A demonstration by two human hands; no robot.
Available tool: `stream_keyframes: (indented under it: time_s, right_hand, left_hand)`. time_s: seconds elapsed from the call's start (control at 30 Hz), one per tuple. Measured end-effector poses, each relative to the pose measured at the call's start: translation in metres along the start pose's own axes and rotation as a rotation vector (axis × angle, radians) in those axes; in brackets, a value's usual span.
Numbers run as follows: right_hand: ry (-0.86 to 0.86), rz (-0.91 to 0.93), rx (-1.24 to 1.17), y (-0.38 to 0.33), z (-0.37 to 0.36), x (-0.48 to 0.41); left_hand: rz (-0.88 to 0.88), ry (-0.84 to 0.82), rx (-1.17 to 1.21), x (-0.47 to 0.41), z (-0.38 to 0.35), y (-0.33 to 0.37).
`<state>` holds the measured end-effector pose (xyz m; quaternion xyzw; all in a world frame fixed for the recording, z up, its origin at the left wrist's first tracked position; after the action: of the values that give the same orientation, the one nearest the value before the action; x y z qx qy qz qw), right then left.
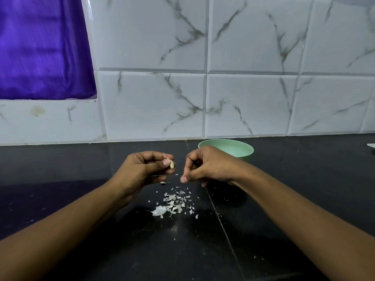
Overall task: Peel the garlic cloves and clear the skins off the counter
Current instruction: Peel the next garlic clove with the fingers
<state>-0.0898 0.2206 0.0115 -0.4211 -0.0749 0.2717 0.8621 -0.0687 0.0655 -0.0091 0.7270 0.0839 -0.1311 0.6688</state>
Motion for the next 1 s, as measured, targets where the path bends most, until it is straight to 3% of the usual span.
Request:
stream_keyframes:
  time_s: [0.17,0.4,0.73,1.0]
  right_hand:
    - [-0.046,0.02,-0.075,0.003,-0.005,-0.003]
    - [0.281,0.295,0.16,-0.017,0.006,0.003]
    - [0.35,0.439,0.275,-0.023,0.007,0.007]
    - [0.509,0.627,0.349,-0.029,0.002,0.017]
  left_hand:
    - [-0.012,0.028,-0.022,-0.001,0.001,0.001]
    - [-0.005,0.031,-0.034,-0.001,0.001,0.0]
    - [0.025,0.025,0.025,-0.001,-0.003,-0.001]
    - [0.043,0.035,0.092,0.001,-0.007,0.001]
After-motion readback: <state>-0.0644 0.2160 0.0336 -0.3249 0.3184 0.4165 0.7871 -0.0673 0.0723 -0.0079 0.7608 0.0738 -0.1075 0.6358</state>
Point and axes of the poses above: each hand's wrist, its own x-axis away from the middle knuckle, its own z-axis out of the back of the hand, y = z × x, the point moved 5 cm from there along -x, towards the middle knuckle, and after that the axes turned 5 degrees about -z, right-handed, at the moved point
